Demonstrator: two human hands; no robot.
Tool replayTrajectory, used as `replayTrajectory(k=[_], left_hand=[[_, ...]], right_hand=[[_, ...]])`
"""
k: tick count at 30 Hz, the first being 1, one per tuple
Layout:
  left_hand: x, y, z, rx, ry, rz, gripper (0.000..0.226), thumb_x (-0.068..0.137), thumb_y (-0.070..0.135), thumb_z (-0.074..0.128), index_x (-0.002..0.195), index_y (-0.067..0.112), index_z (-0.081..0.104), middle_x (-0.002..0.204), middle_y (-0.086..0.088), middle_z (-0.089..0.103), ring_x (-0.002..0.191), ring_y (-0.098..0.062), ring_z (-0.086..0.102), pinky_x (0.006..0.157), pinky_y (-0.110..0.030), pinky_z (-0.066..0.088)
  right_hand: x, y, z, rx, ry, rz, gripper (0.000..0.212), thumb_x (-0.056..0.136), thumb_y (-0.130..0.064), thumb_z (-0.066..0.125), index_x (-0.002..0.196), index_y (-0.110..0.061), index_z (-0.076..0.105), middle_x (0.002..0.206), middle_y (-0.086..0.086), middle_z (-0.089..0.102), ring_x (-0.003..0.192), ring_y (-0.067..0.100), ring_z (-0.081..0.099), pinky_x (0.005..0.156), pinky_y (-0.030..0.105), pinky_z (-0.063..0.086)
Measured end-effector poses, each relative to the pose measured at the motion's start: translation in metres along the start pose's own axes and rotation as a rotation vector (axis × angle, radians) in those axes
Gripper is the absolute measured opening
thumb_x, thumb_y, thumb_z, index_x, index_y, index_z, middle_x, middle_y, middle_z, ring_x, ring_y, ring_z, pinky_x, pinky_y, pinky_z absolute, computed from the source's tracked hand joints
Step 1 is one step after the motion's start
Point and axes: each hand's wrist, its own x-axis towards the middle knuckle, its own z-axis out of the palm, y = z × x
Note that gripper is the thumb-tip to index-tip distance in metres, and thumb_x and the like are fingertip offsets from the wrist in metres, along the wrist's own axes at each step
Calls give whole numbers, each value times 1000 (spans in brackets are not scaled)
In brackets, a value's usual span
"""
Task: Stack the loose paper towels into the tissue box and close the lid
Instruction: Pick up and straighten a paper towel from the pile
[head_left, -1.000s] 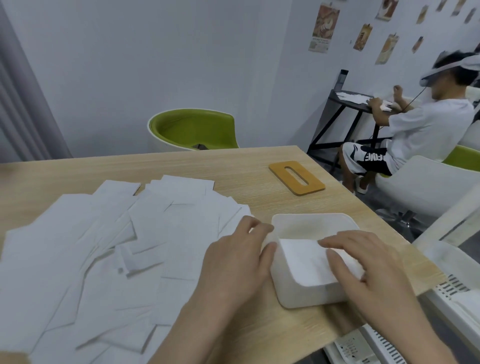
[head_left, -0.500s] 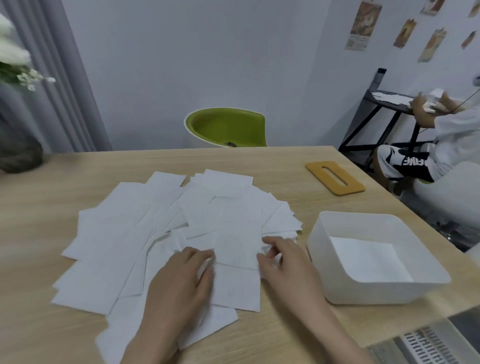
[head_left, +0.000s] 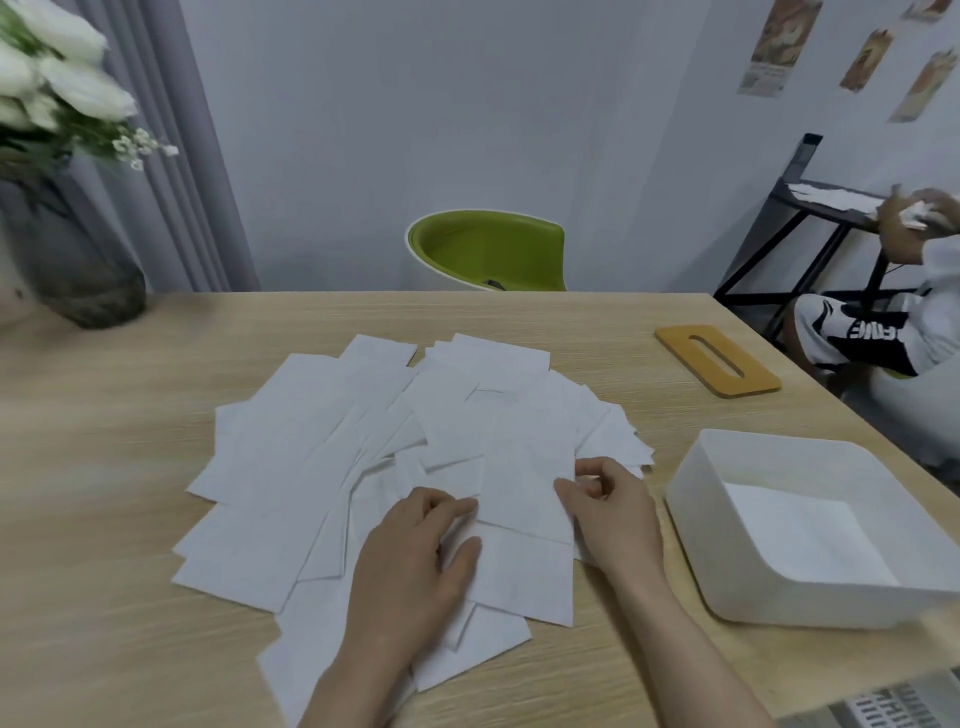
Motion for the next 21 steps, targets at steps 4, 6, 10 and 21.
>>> replayTrajectory(k=[4,6,10,21], left_hand=[[0,1,0,-9,-6,5,31,88,31,64,119,30,67,106,21,53,80,6,44,72,-10,32],[-1,2,-1,-17,-4,2,31,88,32,63,119,31,66,106,21,52,80,8,44,72,-10,33],[-1,3,-2,-3,-3,-3,31,89,31,62,120,31,65,108,20,53,81,1,44,74,-16,36],[-2,6,-4,-6,9,-2,26,89,34,62,114,29,68,106,18,54,87,1,46,76,-20,41]], right_hand=[[3,-1,-9,23,36,-28,5,83,-25,68,80,-30,66,67,-12,62,70,13,59,66,33,45],[3,-3,-12,52,51,-49,4,84,-24,67,84,-27,67,74,-10,64,74,12,60,68,32,46],[6,-6,-12,123,-78,-58,25,85,-9,58,100,-28,64,61,-6,50,60,12,47,62,27,37],[14,-10,-5,-141,-116,-158,18,87,-26,58,69,-29,60,77,-8,56,74,15,52,64,31,38]])
